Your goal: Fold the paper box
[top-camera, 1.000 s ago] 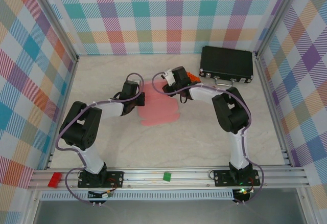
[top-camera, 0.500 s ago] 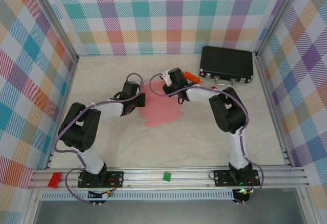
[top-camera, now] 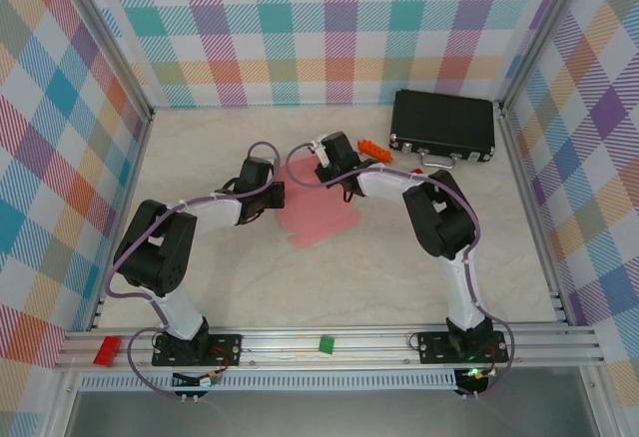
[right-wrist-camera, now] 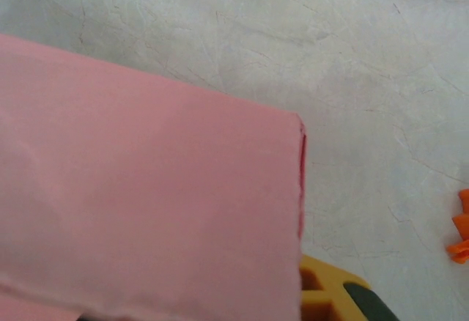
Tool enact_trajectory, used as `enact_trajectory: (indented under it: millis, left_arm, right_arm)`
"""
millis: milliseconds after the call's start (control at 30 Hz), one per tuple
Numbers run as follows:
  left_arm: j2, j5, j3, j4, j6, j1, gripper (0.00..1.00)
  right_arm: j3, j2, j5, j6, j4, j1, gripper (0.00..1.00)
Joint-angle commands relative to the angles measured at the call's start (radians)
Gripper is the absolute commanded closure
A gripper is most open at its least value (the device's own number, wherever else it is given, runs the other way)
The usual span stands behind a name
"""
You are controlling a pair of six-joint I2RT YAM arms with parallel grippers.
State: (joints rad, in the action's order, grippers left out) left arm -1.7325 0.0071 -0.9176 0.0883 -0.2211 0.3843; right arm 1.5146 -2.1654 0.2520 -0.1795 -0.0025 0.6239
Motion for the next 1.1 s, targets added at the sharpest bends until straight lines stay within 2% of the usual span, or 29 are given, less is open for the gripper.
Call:
enact_trajectory:
  millis: [0,267,467,667,1067]
  left_arm:
    - [-0.007,0.031,-0.028,-0.054,-0.003,0.016,1.00]
    - [-0.018,0.028,-0.043,-0.065,-0.006,0.016,1.00]
    - [-0.022,0.033,-0.045,-0.063,-0.006,0.016,1.00]
    - [-0.027,0.036,-0.051,-0.067,-0.003,0.016,1.00]
    - [-0.031,0.017,-0.055,-0.077,-0.004,0.016,1.00]
  right_arm:
    - [0.019,-0.040,0.081,-0.037,-0.069,0.011,0.87]
    - [0.071,-0.079,0.171,-0.020,-0.131,0.020,0.89]
    - [0.109,-0.101,0.170,-0.016,-0.171,0.020,0.90]
    - [0.131,-0.104,0.083,-0.017,-0.202,0.022,0.91]
    - [0.087,-0.048,0.009,-0.006,-0.200,0.020,0.79]
